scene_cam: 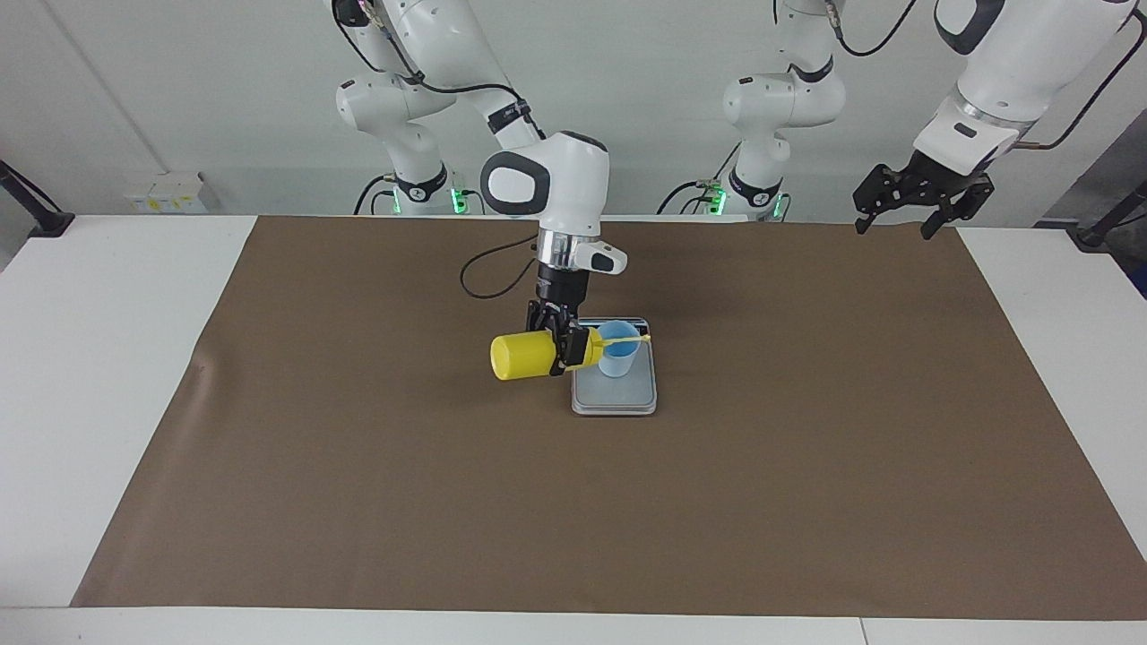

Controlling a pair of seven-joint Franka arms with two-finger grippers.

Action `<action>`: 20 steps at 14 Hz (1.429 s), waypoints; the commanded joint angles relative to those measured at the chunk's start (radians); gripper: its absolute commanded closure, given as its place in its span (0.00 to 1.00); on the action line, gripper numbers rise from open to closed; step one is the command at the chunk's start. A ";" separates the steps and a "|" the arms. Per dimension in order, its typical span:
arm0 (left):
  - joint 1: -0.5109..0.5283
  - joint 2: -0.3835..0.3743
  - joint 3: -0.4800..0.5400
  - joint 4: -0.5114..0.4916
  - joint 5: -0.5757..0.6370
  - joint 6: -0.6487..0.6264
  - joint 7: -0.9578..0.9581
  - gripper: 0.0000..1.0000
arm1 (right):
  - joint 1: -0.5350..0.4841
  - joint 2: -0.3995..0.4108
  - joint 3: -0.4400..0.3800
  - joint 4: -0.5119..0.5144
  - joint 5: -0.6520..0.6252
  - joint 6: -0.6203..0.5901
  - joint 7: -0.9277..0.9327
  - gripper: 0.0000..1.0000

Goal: Pour seasoning into cup on scale with both arms
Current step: 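Tilt the bottle nozzle down over the blue cup with the right gripper, then turn the bottle upright and carry it back with the right gripper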

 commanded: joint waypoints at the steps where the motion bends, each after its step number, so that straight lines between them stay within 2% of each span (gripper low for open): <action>1: 0.002 -0.031 0.004 -0.031 -0.005 -0.002 -0.004 0.00 | -0.011 -0.020 0.004 0.001 -0.012 0.015 0.017 1.00; 4: 0.002 -0.031 0.004 -0.031 -0.005 -0.002 -0.005 0.00 | -0.028 -0.037 0.003 -0.001 -0.003 0.028 0.095 1.00; 7: 0.002 -0.031 0.004 -0.031 -0.005 -0.001 -0.004 0.00 | -0.040 -0.045 0.003 -0.001 0.097 0.058 0.155 1.00; 11: 0.002 -0.031 0.004 -0.031 -0.005 -0.001 -0.004 0.00 | -0.082 -0.063 0.004 -0.015 0.140 0.103 0.231 1.00; 17: 0.002 -0.031 0.004 -0.031 -0.005 -0.002 -0.004 0.00 | -0.086 -0.094 0.003 -0.032 0.471 0.137 0.238 1.00; 20: 0.002 -0.031 0.004 -0.031 -0.005 -0.002 -0.004 0.00 | -0.112 -0.129 0.003 -0.080 0.601 0.189 0.230 1.00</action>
